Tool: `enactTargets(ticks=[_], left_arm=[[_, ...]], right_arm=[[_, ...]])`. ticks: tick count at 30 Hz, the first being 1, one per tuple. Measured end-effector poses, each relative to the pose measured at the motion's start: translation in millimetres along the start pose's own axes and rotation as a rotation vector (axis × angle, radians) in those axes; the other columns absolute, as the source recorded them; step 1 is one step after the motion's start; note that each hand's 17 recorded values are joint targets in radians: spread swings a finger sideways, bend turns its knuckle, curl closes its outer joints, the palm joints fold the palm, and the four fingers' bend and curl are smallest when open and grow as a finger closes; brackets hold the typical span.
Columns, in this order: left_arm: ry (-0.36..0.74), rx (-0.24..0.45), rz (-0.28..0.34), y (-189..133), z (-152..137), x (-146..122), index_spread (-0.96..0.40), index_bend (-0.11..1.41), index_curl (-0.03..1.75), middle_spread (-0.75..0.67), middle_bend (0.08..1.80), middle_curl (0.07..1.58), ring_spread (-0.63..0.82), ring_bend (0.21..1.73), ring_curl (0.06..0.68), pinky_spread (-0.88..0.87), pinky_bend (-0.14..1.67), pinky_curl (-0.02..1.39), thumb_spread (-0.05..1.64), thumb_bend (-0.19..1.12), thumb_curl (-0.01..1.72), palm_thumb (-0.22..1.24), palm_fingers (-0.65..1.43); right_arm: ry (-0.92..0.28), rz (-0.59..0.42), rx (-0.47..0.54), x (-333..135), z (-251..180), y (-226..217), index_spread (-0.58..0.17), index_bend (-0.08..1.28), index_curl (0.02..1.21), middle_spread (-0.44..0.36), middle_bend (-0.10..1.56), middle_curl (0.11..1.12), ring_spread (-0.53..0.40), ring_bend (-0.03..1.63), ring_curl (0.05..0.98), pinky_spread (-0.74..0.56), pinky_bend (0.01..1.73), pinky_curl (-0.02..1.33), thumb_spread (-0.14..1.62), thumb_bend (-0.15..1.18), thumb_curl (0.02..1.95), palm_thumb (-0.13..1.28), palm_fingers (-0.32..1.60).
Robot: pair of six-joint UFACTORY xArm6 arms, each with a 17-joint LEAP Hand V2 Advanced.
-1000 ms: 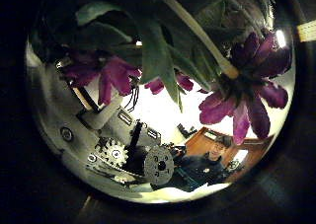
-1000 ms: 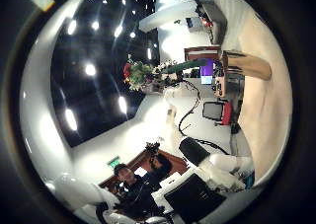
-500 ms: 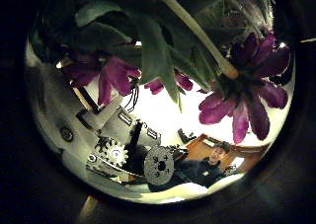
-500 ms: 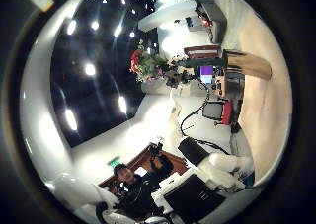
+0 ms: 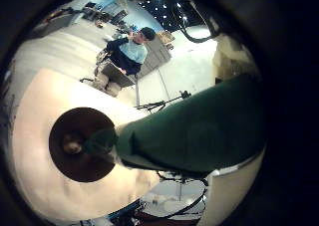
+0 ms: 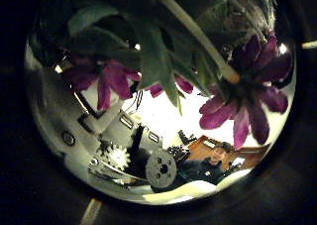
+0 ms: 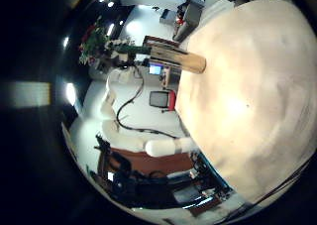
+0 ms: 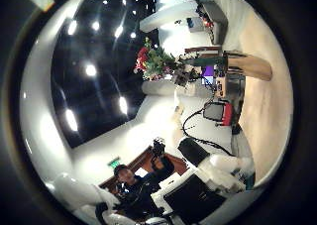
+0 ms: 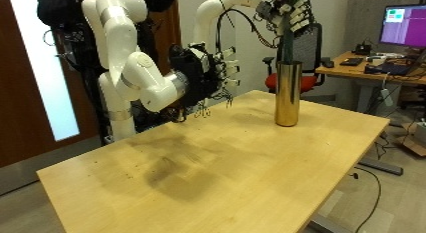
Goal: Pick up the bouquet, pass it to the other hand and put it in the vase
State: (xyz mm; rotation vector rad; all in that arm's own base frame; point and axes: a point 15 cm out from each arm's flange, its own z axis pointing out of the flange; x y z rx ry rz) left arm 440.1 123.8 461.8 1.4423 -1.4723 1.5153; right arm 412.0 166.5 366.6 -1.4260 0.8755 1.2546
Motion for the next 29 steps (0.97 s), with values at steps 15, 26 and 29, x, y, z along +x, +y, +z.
enactTargets(ticks=[15, 26, 29], left_arm=[[-0.111, 0.114, -0.082, 43, -80, -63, 0.18, 0.08, 0.29, 0.6, 0.14, 0.27, 0.66, 0.49, 0.19, 0.64, 0.28, 0.33, 0.75, -0.04, 0.36, 0.22, -0.24], [-0.159, -0.008, -0.15, 109, -64, -61, 0.17, 0.12, 0.15, 0.59, 0.15, 0.17, 0.67, 0.4, 0.178, 0.64, 0.22, 0.31, 0.75, -0.04, 0.34, 0.22, -0.16], [-0.173, -0.061, -0.192, 130, -51, -64, 0.19, 0.14, 0.15, 0.58, 0.16, 0.16, 0.67, 0.39, 0.177, 0.64, 0.2, 0.3, 0.75, -0.04, 0.34, 0.22, -0.14]], right_arm=[[0.0, -0.001, -0.005, 0, 2, 0, -0.37, 0.19, 0.32, 0.012, 0.17, 0.26, 0.049, 0.24, 0.266, 0.21, 0.25, 0.32, 0.92, -0.02, 0.48, 0.85, 0.12], [-0.006, -0.019, -0.014, -7, 2, 0, -0.364, 0.19, 0.34, -0.033, 0.18, 0.26, 0.049, 0.23, 0.268, 0.21, 0.23, 0.32, 0.93, -0.03, 0.48, 0.85, 0.13], [-0.002, -0.025, -0.012, -11, 1, 1, -0.365, 0.19, 0.34, -0.036, 0.18, 0.26, 0.049, 0.22, 0.265, 0.21, 0.22, 0.32, 0.93, -0.02, 0.49, 0.86, 0.15]])
